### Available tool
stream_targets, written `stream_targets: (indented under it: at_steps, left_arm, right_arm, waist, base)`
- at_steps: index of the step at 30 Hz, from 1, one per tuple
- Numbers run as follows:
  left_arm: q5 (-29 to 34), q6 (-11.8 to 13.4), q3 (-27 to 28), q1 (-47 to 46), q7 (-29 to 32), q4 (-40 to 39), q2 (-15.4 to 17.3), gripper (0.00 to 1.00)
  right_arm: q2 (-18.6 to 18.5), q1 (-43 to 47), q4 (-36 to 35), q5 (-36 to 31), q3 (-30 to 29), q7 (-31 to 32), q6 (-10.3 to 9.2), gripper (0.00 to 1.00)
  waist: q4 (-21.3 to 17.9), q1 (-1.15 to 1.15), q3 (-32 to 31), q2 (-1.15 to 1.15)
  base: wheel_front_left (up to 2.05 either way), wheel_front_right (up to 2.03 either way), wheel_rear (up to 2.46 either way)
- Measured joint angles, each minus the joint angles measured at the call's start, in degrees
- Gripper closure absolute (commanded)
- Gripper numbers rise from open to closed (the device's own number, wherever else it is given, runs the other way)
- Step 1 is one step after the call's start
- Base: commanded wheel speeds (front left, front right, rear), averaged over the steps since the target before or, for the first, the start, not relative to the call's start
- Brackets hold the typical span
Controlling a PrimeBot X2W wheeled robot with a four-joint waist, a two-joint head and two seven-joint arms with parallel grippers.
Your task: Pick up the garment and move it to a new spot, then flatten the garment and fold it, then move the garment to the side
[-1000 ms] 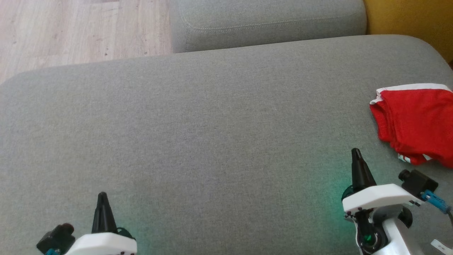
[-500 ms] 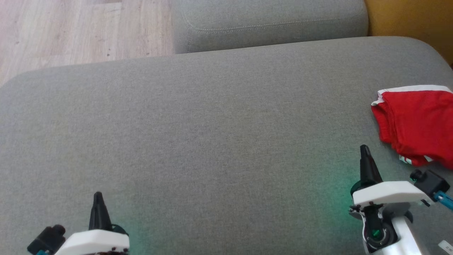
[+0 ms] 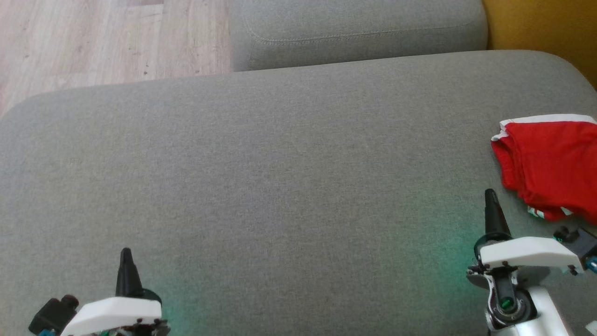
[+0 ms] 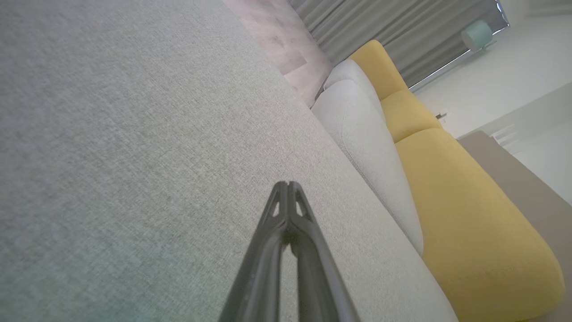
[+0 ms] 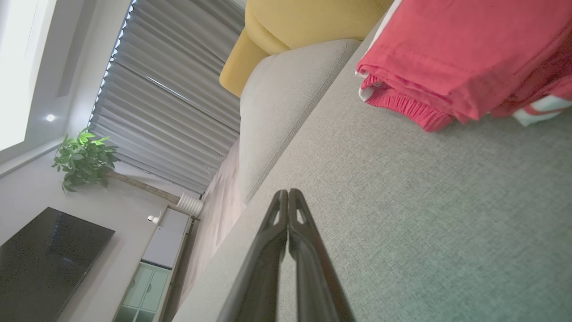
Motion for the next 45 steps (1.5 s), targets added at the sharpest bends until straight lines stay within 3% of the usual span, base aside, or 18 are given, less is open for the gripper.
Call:
stream_targets:
  at_steps: [45]
  left_arm:
    - [-27.5,-2.5,3.4,-2.3,7.5,-1.8,0.0,1.0]
  right_arm:
    - [0.5,2.3,-6.5,26.6,-6.5,7.1,0.0,1.0]
  waist:
    - [1.2,0.0,-0.7,0.0]
  base:
    - [0.0,0.0,0.0]
